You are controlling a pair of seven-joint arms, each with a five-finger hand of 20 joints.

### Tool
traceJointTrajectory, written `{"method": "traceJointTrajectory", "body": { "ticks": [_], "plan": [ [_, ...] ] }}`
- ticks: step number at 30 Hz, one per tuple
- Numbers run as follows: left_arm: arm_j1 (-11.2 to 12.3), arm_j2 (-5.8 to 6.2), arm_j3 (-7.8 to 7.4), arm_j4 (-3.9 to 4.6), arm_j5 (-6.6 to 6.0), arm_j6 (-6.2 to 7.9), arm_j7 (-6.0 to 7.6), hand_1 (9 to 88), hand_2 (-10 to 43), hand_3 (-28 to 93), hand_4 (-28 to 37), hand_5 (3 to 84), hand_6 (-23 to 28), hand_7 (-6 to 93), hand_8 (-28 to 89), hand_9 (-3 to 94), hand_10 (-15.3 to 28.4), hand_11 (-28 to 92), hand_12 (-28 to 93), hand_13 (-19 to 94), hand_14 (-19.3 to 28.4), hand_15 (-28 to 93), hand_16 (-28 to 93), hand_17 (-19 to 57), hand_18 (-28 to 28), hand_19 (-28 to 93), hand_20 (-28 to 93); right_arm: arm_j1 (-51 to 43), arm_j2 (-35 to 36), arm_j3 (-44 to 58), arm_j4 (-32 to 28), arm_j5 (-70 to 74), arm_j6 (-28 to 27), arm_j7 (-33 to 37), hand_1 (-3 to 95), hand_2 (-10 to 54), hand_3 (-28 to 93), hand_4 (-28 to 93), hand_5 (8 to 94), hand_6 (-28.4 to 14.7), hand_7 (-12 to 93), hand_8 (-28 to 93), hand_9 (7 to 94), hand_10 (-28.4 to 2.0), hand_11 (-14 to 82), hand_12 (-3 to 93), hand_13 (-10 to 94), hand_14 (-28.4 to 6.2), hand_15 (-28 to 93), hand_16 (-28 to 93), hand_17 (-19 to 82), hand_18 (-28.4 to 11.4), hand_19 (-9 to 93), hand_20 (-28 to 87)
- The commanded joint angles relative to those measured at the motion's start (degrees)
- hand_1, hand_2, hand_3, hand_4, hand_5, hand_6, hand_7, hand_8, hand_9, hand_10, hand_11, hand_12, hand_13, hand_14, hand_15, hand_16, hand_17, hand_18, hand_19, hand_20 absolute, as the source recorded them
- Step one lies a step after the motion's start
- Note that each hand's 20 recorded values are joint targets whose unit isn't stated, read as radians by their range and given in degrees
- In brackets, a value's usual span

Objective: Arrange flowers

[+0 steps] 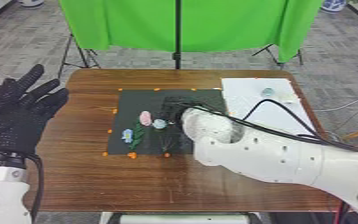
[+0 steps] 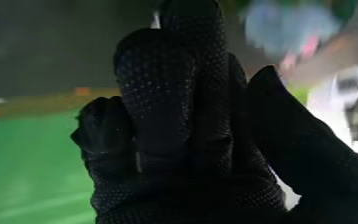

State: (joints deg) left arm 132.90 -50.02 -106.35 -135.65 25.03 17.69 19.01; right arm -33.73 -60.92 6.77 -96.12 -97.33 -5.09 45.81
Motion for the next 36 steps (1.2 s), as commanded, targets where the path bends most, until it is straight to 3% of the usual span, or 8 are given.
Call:
{"method": "traceJointTrajectory", "body": {
  "ticks": [1, 13, 27, 36],
  "plan": [
    [1.2, 0.07, -0.10, 0.07, -0.16, -0.32, 0.99, 18.9, 9.0, 76, -28.3, 32.2, 8.2, 14.6, -10, 30.2, 19.8, 26, 11, 24, 28.0, 54, -10, -6.4, 28.1, 70, -3, 0.8, -1.1, -0.1, 1.6, -0.9, -1.8, 2.3, 25.1, 17.1, 92, -21, 49.8, 2.6, 14, -14, 89.5, -11.8, 29.3, 18.1, 84, -6.7, 62, 18, 43, -23.1, 93, 45],
    [1.2, 0.01, 0.09, 0.08, -0.41, -0.23, 1.41, 19.0, 9.1, 76, -28.3, 32.3, 8.3, 14.5, -10, 30.4, 19.8, 26, 11, 24, 28.0, 54, -10, -6.4, 28.0, 70, -3, 2.5, -0.8, -3.0, 0.9, -2.5, 5.3, 2.1, 24.6, 16.4, 91, -22, 51.8, 2.4, 14, -13, 91.0, -11.7, 30.4, 18.0, 85, -6.4, 62, 18, 45, -23.2, 93, 47],
    [1.5, 0.12, 0.17, 0.01, -0.38, -0.31, 1.99, 18.9, 9.0, 76, -28.3, 32.5, 8.4, 14.6, -10, 30.5, 19.9, 26, 11, 24, 27.8, 54, -10, -6.4, 28.1, 70, -3, 1.5, -1.5, -0.8, 2.9, -1.5, -2.3, 5.8, 23.4, 16.2, 89, -21, 52.4, 0.2, 12, -13, 91.4, -11.8, 30.5, 18.2, 86, -6.5, 62, 19, 46, -23.6, 93, 48],
    [1.4, -0.07, -0.03, -0.02, -0.40, 0.04, 1.58, 18.9, 9.0, 76, -28.3, 32.5, 8.4, 14.5, -10, 30.5, 19.9, 26, 11, 24, 27.9, 54, -10, -6.4, 28.0, 70, -3, 1.0, -1.4, -0.7, 1.8, -2.7, -2.3, 5.3, 23.7, 16.0, 88, -21, 59.0, 0.8, 13, -12, 92.0, -11.6, 30.5, 18.2, 86, -6.7, 62, 19, 46, -23.7, 93, 49]
  ]
}}
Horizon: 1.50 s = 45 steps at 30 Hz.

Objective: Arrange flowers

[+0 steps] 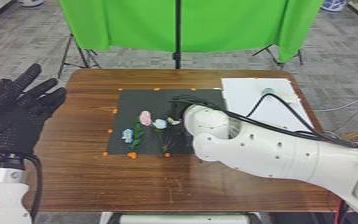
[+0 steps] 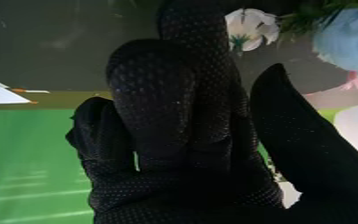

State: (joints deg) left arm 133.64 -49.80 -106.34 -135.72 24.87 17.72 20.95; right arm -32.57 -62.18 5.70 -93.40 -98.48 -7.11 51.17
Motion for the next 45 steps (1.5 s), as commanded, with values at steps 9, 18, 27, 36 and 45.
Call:
{"method": "traceJointTrajectory", "body": {
  "ticks": [9, 18, 27, 36, 45],
  "plan": [
    [1.1, -0.47, -0.12, -0.01, -0.21, -0.05, -0.58, 18.9, 9.0, 76, -28.3, 32.5, 8.4, 14.4, -10, 30.5, 19.9, 26, 11, 24, 27.9, 54, -10, -6.4, 28.0, 70, -4, 1.9, 1.1, -3.1, -2.8, -4.4, 5.0, 1.8, 24.0, 15.0, 87, -21, 61.2, 0.3, 12, -12, 92.5, -11.6, 30.1, 18.1, 87, -6.8, 61, 19, 47, -23.9, 93, 49],
    [1.5, -0.67, -0.36, -0.16, 0.00, 0.25, -0.61, 18.9, 9.1, 76, -28.3, 32.5, 8.4, 14.6, -10, 30.5, 19.8, 26, 11, 24, 27.9, 54, -10, -6.4, 28.1, 70, -4, 4.9, 2.6, -5.6, -4.3, -7.6, 8.2, 4.8, 23.9, 12.6, 86, -21, 58.5, -1.7, 11, -12, 93.1, -11.7, 29.5, 17.9, 88, -6.1, 60, 18, 50, -23.9, 93, 49],
    [2.6, -0.19, -1.15, -0.74, -0.12, 0.45, 0.63, 18.9, 9.0, 76, -28.3, 32.5, 8.4, 14.6, -10, 30.5, 19.9, 26, 11, 24, 27.9, 54, -10, -6.4, 28.1, 70, -4, 6.8, 11.5, -2.0, -7.5, -8.1, 13.0, 4.5, 24.7, 11.3, 84, -21, 58.7, -2.2, 12, -11, 90.4, -13.0, 27.1, 17.6, 86, -7.4, 59, 18, 48, -23.6, 93, 43],
    [2.6, 0.03, -0.91, -0.88, -0.20, 0.76, 1.00, 18.9, 9.0, 76, -28.3, 32.5, 8.4, 14.5, -10, 30.5, 19.8, 26, 11, 24, 27.9, 54, -10, -6.4, 28.1, 70, -4, 7.6, 23.0, 0.7, -5.2, -6.3, 15.3, 6.0, 26.7, 4.0, 81, -22, 55.4, -4.4, 12, -11, 71.1, -17.9, 18.8, 14.4, 73, -12.3, 59, 15, 42, -22.7, 93, 26],
    [2.4, 0.46, -0.45, -0.88, -0.52, 0.80, 1.81, 18.9, 8.9, 76, -28.3, 32.5, 8.4, 14.5, -10, 30.5, 19.8, 26, 11, 24, 27.8, 54, -10, -6.5, 28.2, 70, -4, 8.0, 28.8, -0.4, -0.9, -4.5, 13.9, 8.6, 27.0, 1.8, 81, -23, 53.6, -4.7, 12, -11, 63.4, -19.3, 16.4, 13.7, 69, -13.3, 61, 13, 41, -22.4, 93, 25]
  ]
}}
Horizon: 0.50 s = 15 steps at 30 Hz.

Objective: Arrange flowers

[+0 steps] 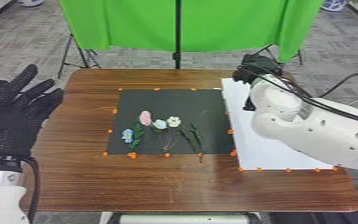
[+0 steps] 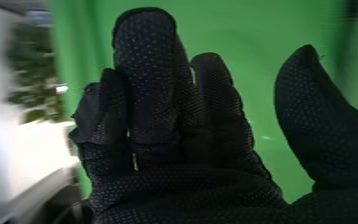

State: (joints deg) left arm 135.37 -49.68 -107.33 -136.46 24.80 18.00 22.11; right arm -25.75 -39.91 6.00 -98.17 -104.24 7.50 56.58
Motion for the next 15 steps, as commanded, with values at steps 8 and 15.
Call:
{"method": "traceJointTrajectory", "body": {
  "ticks": [8, 15],
  "plan": [
    [0.2, 0.25, 0.81, -0.12, -0.31, 0.39, 0.12, 18.9, 9.0, 76, -28.3, 32.5, 8.4, 14.4, -10, 30.5, 19.8, 26, 11, 24, 27.9, 54, -10, -6.5, 28.1, 70, -4, -1.2, 7.3, 1.6, 7.9, 3.0, -4.6, 3.6, 27.4, 0.5, 81, -23, 51.6, -4.8, 12, -11, 61.1, -19.5, 15.5, 13.5, 68, -13.6, 62, 12, 41, -22.2, 93, 25],
    [-0.5, 0.02, 1.34, 0.03, -0.33, 0.08, -0.02, 18.9, 8.9, 76, -28.3, 32.5, 8.4, 14.5, -10, 30.5, 19.8, 26, 11, 24, 27.9, 54, -10, -6.5, 28.2, 70, -4, -3.7, 6.4, 4.1, 10.8, 5.5, -10.8, 3.5, 28.1, -0.3, 80, -23, 45.5, -3.7, 11, -11, 63.2, -19.0, 16.7, 13.8, 70, -12.7, 64, 12, 42, -21.7, 93, 26]
  ]
}}
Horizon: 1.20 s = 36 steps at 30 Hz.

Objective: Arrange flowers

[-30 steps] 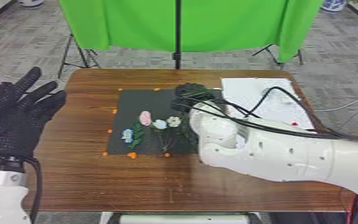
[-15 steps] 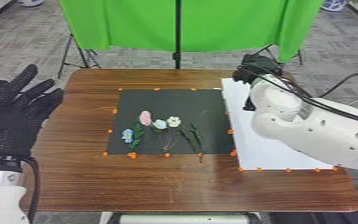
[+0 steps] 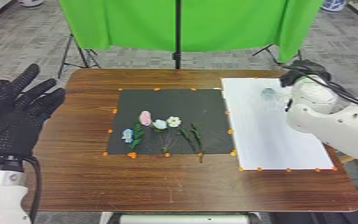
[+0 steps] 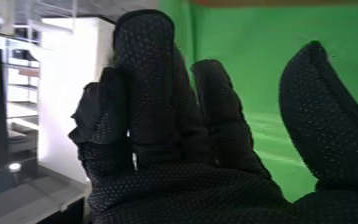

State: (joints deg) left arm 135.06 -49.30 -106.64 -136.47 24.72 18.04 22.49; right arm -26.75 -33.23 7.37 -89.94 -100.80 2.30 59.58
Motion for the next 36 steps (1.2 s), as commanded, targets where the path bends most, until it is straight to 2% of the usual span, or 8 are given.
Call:
{"method": "traceJointTrajectory", "body": {
  "ticks": [1, 12, 17, 21, 27, 30, 33, 36],
  "plan": [
    [-0.4, -0.39, 0.76, 0.08, -0.19, 0.15, -0.58, 18.9, 8.9, 76, -28.3, 32.4, 8.4, 14.5, -10, 30.5, 19.9, 26, 11, 24, 27.9, 54, -10, -6.5, 28.2, 70, -4, -3.3, -0.6, 3.5, 3.1, 2.7, -7.0, 0.6, 28.5, -1.1, 79, -23, 43.5, -3.4, 11, -11, 64.6, -18.9, 17.1, 13.8, 71, -12.5, 64, 12, 42, -21.7, 93, 27],
    [-0.5, -0.70, 0.97, 0.22, -0.52, 0.16, -0.25, 19.0, 8.9, 76, -28.3, 32.5, 8.4, 14.5, -10, 30.5, 19.9, 26, 11, 24, 27.9, 54, -10, -6.5, 28.0, 69, -4, -7.3, -1.4, 6.1, 5.7, 4.4, -9.8, -2.1, 29.4, -3.0, 77, -24, 37.1, 0.5, 11, -11, 66.0, -18.1, 17.1, 13.7, 72, -11.7, 64, 12, 43, -21.3, 93, 29],
    [-0.8, -0.70, 1.27, 0.31, -0.46, 0.03, -0.31, 19.0, 8.9, 76, -28.3, 32.5, 8.4, 14.5, -10, 30.5, 19.9, 26, 11, 24, 27.9, 54, -10, -6.6, 28.1, 69, -4, -7.1, -1.5, 4.0, 5.9, 3.5, -6.5, -3.3, 30.6, -3.3, 77, -25, 37.0, 3.0, 13, -13, 60.5, -17.4, 13.0, 12.8, 71, -11.1, 62, 12, 43, -20.2, 93, 22],
    [-1.1, -0.61, 1.56, 0.48, -0.59, -0.15, -0.27, 19.1, 8.9, 76, -28.3, 32.4, 8.4, 14.6, -10, 30.5, 19.8, 26, 11, 24, 27.9, 54, -10, -6.5, 28.0, 69, -3, -5.7, -1.0, -0.8, 5.2, -0.3, -0.3, -4.3, 31.8, -3.9, 77, -26, 39.6, 4.0, 15, -14, 59.9, -16.8, 12.0, 12.7, 72, -10.4, 61, 11, 43, -19.6, 93, 17],
    [-1.5, -0.75, 1.48, 0.66, -0.40, -0.51, -1.07, 19.2, 8.9, 76, -28.3, 32.5, 8.4, 14.6, -10, 30.5, 19.9, 26, 11, 24, 27.9, 54, -10, -6.5, 28.0, 69, -3, -4.0, -1.3, -7.1, 5.7, -4.8, 7.0, -4.5, 39.4, -8.4, 76, -28, 58.1, 5.2, 17, -15, 70.1, -11.3, 13.7, 12.8, 77, -6.9, 55, 13, 46, -18.1, 93, 10],
    [-1.7, -0.70, 1.59, 0.77, -0.40, -0.62, -1.21, 19.2, 8.9, 76, -28.3, 32.5, 8.4, 14.6, -10, 30.5, 19.9, 26, 11, 24, 27.9, 54, -10, -6.5, 28.0, 69, -3, -3.7, -1.3, -9.2, 5.8, -6.4, 9.9, -4.1, 44.4, -9.4, 72, -28, 69.3, 4.6, 17, -8, 77.3, -9.2, 15.2, 13.6, 81, -5.1, 52, 15, 47, -17.2, 93, 11],
    [-1.6, -0.78, 1.61, 0.75, -0.27, -0.78, -1.29, 19.1, 9.0, 76, -28.3, 32.5, 8.5, 14.5, -10, 30.5, 19.9, 26, 11, 24, 27.9, 54, -10, -6.5, 28.0, 69, -3, -3.2, -1.0, -11.6, 5.8, -8.3, 13.9, -3.8, 51.1, -9.5, 68, -28, 80.7, 4.7, 18, -2, 87.3, -6.5, 10.1, 22.9, 84, -3.3, 51, 18, 49, -16.5, 93, 16],
    [-1.4, -0.72, 1.56, 0.78, -0.46, -0.77, -1.18, 19.2, 9.0, 76, -28.3, 32.5, 8.4, 14.6, -10, 30.5, 19.9, 26, 11, 24, 27.8, 54, -10, -6.5, 27.9, 69, -3, -2.8, -0.4, -13.0, 5.0, -9.4, 17.7, -3.1, 52.8, -9.5, 68, -28, 83.8, 4.8, 19, 0, 91.6, -5.4, 9.7, 26.3, 86, -2.3, 53, 19, 50, -16.2, 93, 20]
  ]
}}
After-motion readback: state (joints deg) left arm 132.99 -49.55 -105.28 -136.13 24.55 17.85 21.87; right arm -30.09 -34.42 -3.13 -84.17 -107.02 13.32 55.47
